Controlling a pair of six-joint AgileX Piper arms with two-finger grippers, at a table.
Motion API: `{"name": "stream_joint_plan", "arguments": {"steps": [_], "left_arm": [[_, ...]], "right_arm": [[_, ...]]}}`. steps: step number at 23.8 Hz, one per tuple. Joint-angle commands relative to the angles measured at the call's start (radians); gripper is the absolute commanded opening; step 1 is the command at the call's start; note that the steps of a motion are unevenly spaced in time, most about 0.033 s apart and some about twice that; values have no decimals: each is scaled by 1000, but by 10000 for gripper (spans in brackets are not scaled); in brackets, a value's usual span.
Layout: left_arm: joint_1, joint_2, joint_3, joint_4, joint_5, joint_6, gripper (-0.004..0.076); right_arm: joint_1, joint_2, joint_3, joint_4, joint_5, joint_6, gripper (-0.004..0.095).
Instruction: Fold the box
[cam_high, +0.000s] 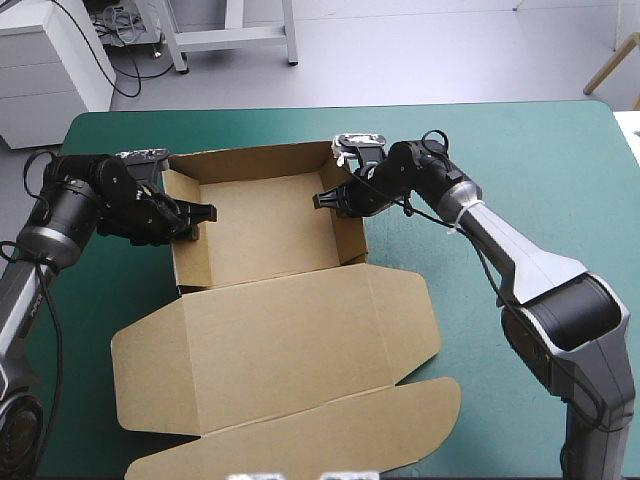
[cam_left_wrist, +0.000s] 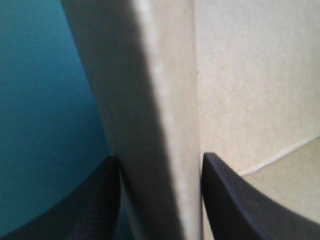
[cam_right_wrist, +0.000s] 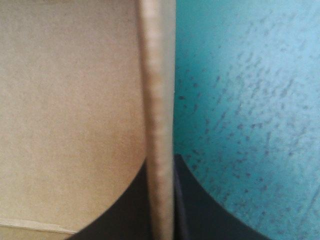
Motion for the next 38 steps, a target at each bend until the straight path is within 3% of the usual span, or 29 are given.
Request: {"name": "stream_joint_plan", "arguments": {"steps": [1,6,7,15,18,25,31,38], "left_arm": [[-9,-27,-28,34,-40,-47,256],[-9,-27,-28,44,-40,-47,5],[-9,-26,-28,46,-40,-47,-7],[-29,-2,-28,168,-6,-96,-10],[-101,36,-63,230,-23,-122,-10],[-200,279,-278,115,32,-134,-10],[-220,368,-324,74,70,-100,-10],[-220,382,-324,84,63,-74,-9]], "right_arm": [[2,-79,-31,42,-9,2,-19],[2,-96,-31,-39,7,49,-19],[2,-101,-31,-49,10,54,-19],[2,-103,-31,-68,25,59,-19],[2,-111,-33,-152,88,80,-19],[-7,-191,-27,-508,334,127,-19],[-96,-123,-21,-281,334,128,-19],[-97,-59,-20,-306,332,128,-19]]}}
